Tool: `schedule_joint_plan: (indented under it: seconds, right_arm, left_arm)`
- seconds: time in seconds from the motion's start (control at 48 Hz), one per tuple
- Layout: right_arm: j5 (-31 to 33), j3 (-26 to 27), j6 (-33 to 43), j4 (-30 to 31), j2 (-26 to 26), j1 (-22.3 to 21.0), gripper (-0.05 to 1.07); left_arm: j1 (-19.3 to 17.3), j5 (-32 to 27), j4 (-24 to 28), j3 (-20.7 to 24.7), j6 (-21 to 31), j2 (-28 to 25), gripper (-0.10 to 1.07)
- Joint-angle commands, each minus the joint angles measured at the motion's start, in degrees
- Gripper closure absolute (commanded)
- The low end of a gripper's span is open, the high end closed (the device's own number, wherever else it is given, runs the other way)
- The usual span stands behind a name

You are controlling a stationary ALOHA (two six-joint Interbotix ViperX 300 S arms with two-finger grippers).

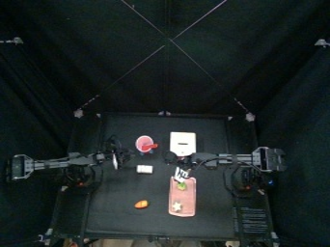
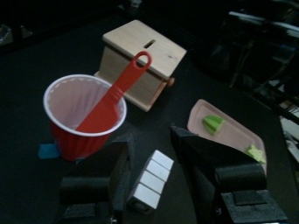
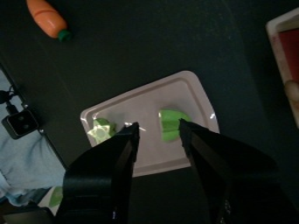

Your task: Grab drawer handle

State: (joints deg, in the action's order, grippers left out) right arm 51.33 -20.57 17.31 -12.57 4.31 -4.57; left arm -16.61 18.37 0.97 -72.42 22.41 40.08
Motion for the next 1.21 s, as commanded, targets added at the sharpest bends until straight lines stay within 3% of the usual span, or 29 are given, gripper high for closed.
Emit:
schedule_joint_plan:
  seconds: [0.0,0.292,0.562,0.854,1.188]
  right_arm:
    - [-3.16,-1.41,0.09,-0.53,3.16,0.62,0.24]
    - [-16.79,-11.60,-0.09,-0.35,10.11,0.79,0.24]
    - [-27.51,-21.18,0.00,0.44,17.14,0.26,0.24]
    - [-40.34,-29.97,0.09,-0.09,23.47,-1.76,0.24]
    - [-53.61,-40.52,0.09,-11.51,27.42,-1.67,0.24]
  left_arm:
    - [2.64,0.97,-0.09,2.02,-0.09,0.79,0.20]
    - [8.79,7.56,2.90,2.99,-0.35,-0.26,0.20]
    - [9.05,13.45,4.83,3.60,-0.35,-3.78,0.20]
    - [9.23,14.24,3.34,8.09,0.00,-11.43,0.20]
    - [9.32,17.23,-3.52,15.82,-0.18,-22.59,0.21]
